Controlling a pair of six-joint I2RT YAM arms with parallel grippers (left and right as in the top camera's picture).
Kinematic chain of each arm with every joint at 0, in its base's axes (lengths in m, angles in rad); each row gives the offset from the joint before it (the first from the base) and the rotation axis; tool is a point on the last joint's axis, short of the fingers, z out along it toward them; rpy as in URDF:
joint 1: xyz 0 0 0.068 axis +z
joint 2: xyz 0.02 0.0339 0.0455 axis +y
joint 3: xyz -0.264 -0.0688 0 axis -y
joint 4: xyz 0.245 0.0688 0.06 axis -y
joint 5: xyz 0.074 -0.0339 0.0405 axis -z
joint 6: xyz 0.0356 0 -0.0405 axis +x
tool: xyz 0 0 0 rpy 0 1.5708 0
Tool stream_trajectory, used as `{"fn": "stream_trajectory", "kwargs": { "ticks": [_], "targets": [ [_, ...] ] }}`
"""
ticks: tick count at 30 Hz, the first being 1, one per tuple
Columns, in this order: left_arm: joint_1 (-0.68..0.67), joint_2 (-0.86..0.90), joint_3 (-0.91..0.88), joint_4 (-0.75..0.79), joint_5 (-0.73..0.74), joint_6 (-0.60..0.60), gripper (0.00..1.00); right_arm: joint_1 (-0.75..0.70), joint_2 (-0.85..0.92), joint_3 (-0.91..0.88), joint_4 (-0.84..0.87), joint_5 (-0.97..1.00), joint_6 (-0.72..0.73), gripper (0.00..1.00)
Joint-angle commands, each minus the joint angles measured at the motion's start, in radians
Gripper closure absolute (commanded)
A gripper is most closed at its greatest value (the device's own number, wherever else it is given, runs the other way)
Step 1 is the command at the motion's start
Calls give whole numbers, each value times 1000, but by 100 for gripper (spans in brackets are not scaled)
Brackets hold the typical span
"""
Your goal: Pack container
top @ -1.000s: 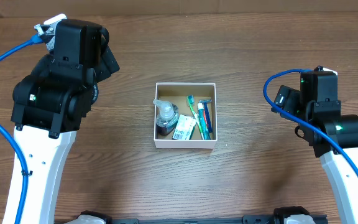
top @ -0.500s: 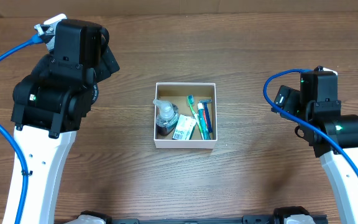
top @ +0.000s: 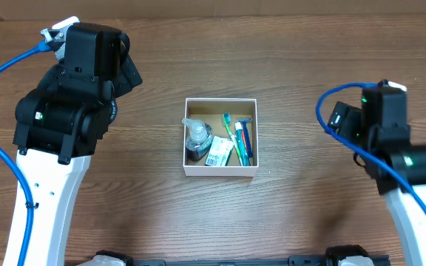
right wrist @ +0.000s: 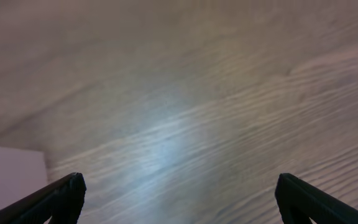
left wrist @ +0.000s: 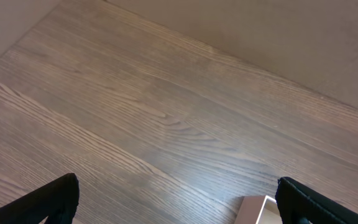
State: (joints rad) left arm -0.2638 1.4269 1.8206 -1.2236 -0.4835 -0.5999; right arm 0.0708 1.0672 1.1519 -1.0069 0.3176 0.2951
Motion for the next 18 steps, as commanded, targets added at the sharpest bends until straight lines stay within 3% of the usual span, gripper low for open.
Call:
{"fn": "stream_trajectory", "kwargs": {
  "ticks": [1,5,9,18],
  "targets": [
    [6,5,15,0,-14,2,0,1,-232,13,13,10,5,0],
    [6,5,15,0,-14,2,0,26,-470,-35,184,-40,-24,0],
    [6,5,15,0,-14,2,0,23,-703,-197,517,-193,-158,0],
    [6,5,15,0,-14,2,0,18,-933,-684,1050,-299,-166,0]
  ]
}}
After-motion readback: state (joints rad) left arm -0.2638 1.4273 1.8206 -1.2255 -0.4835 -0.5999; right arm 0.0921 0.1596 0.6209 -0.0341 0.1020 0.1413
